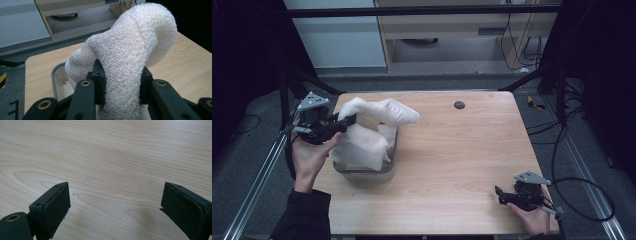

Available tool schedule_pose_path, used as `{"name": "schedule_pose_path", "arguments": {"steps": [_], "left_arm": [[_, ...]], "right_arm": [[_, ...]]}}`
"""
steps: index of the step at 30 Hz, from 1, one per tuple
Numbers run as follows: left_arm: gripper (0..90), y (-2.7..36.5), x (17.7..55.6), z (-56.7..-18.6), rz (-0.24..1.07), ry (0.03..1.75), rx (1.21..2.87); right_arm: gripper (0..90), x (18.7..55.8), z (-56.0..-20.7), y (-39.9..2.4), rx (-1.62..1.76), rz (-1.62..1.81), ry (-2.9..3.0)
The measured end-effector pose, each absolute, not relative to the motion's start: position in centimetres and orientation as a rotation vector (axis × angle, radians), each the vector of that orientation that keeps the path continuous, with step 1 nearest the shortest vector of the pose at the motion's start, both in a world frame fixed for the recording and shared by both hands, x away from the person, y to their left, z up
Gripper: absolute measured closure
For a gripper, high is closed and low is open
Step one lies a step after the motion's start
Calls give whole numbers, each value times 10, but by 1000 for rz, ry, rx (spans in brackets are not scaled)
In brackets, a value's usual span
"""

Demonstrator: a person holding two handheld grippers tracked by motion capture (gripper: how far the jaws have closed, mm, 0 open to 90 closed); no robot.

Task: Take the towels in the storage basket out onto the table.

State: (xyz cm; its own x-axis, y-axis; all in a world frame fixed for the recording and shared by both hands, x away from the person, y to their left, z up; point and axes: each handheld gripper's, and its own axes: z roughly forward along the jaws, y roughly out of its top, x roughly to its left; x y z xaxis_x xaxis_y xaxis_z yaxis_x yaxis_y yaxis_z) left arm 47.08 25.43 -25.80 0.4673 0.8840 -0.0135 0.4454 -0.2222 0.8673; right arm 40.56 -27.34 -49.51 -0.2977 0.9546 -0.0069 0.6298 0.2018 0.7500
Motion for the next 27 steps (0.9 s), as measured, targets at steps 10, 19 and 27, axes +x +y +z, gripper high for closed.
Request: {"name": "schedule_pose_path", "arguments": {"steps": [10, 19, 27], "left_arm": [[676, 241, 468, -250, 604, 1057, 1889], [675, 224, 466, -239, 606, 1008, 1921], [675, 206, 464, -232, 581, 953, 1946]], "right_arm": [[86, 405, -495, -273, 1471, 901, 2003], [86, 406, -495, -274, 1473, 905, 2003], [86, 405, -494, -273, 1480, 911, 2002]]}}
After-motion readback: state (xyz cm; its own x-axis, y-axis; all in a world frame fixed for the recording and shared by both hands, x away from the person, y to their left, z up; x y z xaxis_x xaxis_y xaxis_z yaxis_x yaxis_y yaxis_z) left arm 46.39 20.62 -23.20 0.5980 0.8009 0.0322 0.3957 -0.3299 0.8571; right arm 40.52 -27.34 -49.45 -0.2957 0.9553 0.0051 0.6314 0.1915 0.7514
